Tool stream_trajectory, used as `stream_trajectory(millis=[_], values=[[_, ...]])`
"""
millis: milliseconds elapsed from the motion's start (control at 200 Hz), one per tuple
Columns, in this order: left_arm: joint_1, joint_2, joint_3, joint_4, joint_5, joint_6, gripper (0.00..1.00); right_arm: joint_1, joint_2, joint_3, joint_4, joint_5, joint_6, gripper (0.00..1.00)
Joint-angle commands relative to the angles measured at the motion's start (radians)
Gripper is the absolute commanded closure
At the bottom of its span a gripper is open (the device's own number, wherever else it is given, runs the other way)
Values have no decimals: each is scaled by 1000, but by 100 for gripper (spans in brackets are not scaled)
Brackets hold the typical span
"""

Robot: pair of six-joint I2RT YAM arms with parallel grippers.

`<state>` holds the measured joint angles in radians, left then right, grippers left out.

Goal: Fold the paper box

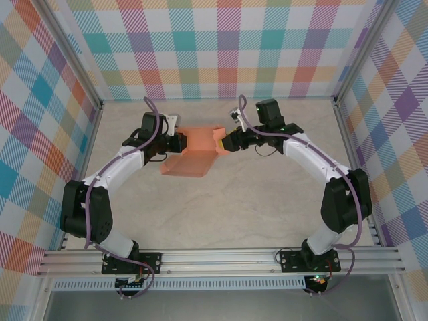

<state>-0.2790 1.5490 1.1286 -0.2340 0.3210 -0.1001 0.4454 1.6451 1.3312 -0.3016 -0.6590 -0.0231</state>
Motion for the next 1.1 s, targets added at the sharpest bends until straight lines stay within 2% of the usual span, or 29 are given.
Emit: stream_trajectory(millis=[0,140,410,525,660,720,790,970,1095], values=[[-1,-33,11,11,24,6,100,6,-11,-28,71,53,32,55],[-1,-27,8,15,18,-10,100,24,-23,-46,119,79,77,56],[-5,-18,2,9,-37,-50,100,93,-48,-36,152,257,244,55],[-5,-16,0,5,-63,-63,100,111,-48,-30,150,271,278,54],[-11,-20,2,2,-86,-73,100,125,-34,-19,124,326,283,53],[-12,-21,2,3,-92,-76,100,139,-14,4,77,394,265,48],[-17,-20,1,2,-104,-83,100,150,16,40,30,447,244,48],[-32,-15,-13,8,-132,-108,100,171,92,120,-49,548,244,54],[-48,-12,-26,16,-165,-120,100,175,141,160,-81,556,242,56]])
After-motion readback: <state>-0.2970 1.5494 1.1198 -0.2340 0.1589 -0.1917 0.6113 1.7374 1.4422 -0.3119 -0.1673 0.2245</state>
